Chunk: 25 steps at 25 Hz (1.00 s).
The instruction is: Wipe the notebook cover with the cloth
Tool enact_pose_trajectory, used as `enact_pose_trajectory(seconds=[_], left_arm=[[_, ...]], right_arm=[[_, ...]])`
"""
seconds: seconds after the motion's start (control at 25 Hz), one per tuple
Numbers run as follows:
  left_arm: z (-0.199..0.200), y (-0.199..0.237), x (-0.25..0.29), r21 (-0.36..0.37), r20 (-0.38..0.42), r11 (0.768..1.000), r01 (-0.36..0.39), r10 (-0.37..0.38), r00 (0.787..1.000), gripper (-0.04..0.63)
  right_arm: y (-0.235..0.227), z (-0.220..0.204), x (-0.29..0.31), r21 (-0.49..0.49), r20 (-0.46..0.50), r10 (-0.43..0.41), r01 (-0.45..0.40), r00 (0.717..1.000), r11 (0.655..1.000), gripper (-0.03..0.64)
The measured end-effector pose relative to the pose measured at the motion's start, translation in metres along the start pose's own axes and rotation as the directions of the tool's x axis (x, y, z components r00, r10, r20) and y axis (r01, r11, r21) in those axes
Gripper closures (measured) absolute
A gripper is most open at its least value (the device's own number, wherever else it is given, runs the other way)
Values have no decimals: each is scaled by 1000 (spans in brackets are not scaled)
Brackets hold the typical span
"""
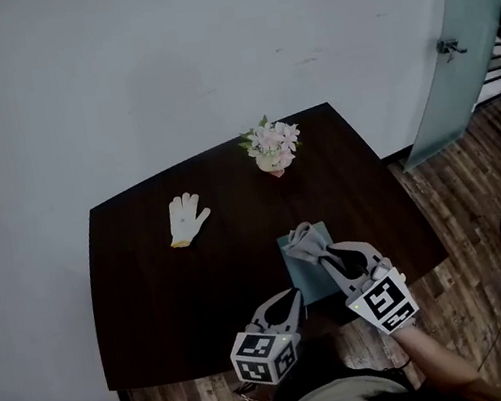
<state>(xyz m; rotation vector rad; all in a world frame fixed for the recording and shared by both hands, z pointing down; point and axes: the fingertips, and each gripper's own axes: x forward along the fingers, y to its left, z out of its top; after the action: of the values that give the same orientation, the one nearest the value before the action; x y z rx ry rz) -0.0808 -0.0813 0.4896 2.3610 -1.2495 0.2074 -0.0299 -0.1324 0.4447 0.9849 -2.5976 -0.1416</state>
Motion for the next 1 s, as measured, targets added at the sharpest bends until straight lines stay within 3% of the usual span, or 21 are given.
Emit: enact_pose_trajectory(seconds=[0.52,1.0], left_arm=[[-53,52,35,15,-195,996,87,-82,977,577],[-100,67,77,42,-348,994,101,-80,934,577]], right_arm=[[3,-42,82,-145,-204,33,-64,978,987,571],[2,-104,135,-191,-359,148,-228,922,955,571]])
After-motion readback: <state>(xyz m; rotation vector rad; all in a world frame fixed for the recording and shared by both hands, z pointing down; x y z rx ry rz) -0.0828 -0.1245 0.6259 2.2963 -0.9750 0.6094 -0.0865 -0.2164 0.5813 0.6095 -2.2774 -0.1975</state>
